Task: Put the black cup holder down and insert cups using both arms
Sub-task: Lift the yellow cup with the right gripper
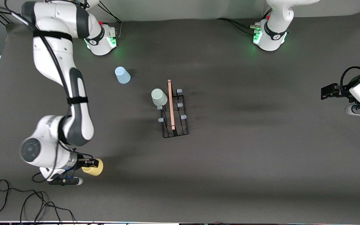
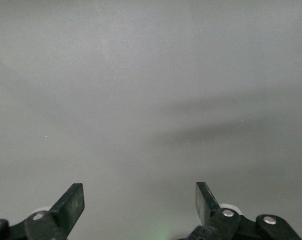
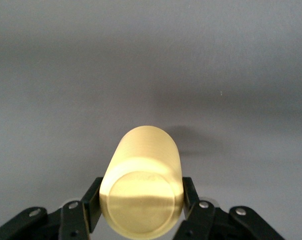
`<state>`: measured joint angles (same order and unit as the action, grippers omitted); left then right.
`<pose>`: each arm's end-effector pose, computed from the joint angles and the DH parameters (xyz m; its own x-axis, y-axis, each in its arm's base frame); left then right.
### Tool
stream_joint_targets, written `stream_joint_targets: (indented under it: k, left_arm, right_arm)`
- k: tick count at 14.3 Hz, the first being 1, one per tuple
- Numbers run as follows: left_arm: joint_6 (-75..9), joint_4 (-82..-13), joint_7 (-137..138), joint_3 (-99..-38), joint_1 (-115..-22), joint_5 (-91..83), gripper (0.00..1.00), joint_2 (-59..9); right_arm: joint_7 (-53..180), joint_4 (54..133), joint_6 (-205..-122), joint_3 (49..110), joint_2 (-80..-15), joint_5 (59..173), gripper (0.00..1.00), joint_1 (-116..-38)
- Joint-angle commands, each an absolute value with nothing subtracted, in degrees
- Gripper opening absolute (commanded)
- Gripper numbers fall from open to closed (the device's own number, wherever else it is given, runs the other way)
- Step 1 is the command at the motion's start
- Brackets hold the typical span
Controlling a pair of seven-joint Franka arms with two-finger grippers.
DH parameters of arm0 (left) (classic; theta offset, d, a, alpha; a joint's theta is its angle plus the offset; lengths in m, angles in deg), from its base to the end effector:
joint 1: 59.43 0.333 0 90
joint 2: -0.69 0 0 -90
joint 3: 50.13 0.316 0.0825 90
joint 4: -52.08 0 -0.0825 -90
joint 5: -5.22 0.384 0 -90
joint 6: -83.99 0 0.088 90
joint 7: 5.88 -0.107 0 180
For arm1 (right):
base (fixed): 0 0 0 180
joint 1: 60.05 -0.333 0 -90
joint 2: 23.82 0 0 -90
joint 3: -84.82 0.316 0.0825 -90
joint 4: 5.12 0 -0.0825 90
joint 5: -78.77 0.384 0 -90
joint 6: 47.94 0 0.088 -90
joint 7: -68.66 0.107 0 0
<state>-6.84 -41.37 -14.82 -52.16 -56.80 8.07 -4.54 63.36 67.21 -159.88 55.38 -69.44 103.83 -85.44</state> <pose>0.5755 0.0121 0.5459 0.9790 -0.1460 -0.1420 -0.1509 -0.9883 -0.0242 0.7394 0.0747 0.3194 0.9999 -0.0133 -0.0040 -0.0135 -0.9989 -0.0446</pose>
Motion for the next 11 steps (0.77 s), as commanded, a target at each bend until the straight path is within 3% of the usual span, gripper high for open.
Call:
stream_joint_targets:
  k: [1, 6, 11]
  left_arm:
    - [-6.71, -40.73, -14.31, -51.89, -57.06, 7.51, 0.99, -4.67]
    - [-6.62, -40.73, -14.31, -51.89, -56.97, 7.51, 0.99, -4.67]
    - [-6.53, -40.73, -14.31, -51.89, -56.97, 7.51, 0.99, -4.67]
  right_arm:
    - [66.70, 68.62, -148.62, 55.46, -58.57, 98.66, 0.12, -85.80]
    - [81.00, 68.88, -134.19, 55.55, -47.13, 94.07, 0.12, -90.27]
    - [114.47, 68.97, -133.02, 55.55, -45.97, 93.98, 0.12, -103.18]
